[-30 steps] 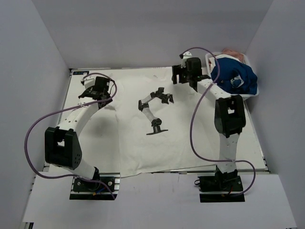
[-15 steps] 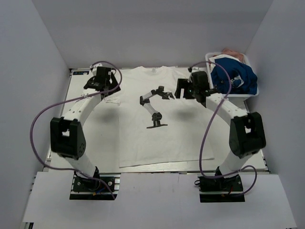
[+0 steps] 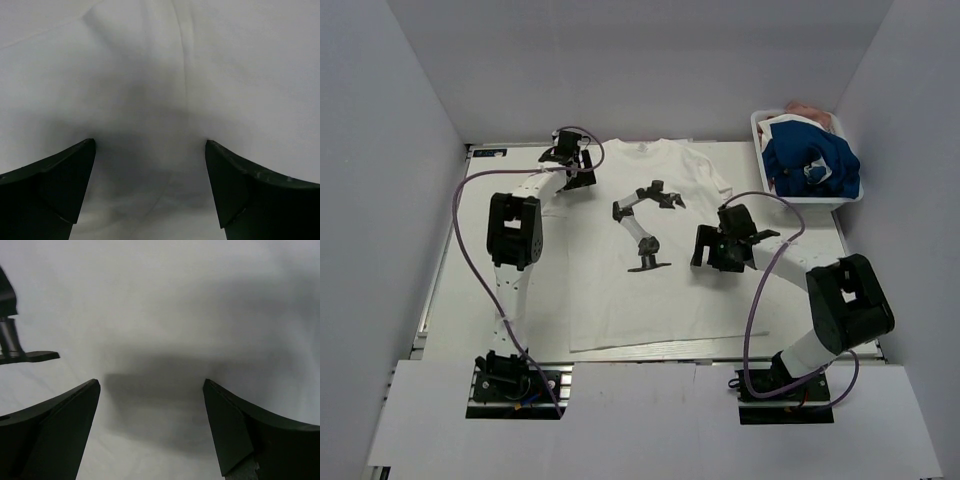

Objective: Fold and stack the t-shirts

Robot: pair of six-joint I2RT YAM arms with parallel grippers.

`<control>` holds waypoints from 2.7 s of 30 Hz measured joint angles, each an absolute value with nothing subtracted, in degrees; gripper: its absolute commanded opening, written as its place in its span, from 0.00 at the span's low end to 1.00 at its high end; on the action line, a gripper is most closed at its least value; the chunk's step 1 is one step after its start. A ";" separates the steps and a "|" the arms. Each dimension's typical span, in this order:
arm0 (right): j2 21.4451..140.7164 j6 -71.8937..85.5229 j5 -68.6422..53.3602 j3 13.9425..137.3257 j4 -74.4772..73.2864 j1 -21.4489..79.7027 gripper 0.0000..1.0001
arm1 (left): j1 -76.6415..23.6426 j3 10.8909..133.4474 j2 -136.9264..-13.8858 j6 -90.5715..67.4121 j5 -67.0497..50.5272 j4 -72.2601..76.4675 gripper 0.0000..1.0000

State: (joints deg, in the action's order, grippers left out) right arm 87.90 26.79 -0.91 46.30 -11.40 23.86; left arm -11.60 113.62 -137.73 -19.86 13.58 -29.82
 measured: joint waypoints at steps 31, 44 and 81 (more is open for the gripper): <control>116.38 12.40 -0.45 94.67 -14.59 23.33 0.90 | -19.27 48.21 -60.71 -46.44 -9.45 -39.79 1.00; 92.68 15.75 -3.99 54.76 -10.98 31.81 0.90 | -16.80 114.30 -115.83 -30.30 10.79 -47.13 1.00; 91.59 19.29 0.89 49.06 -13.76 25.43 0.80 | -10.31 133.95 -149.47 -9.65 10.76 -34.41 0.00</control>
State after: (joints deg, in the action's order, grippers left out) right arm 91.59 19.29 0.89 49.06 -13.76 25.43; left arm -10.31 133.95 -149.47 -9.65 10.76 -34.41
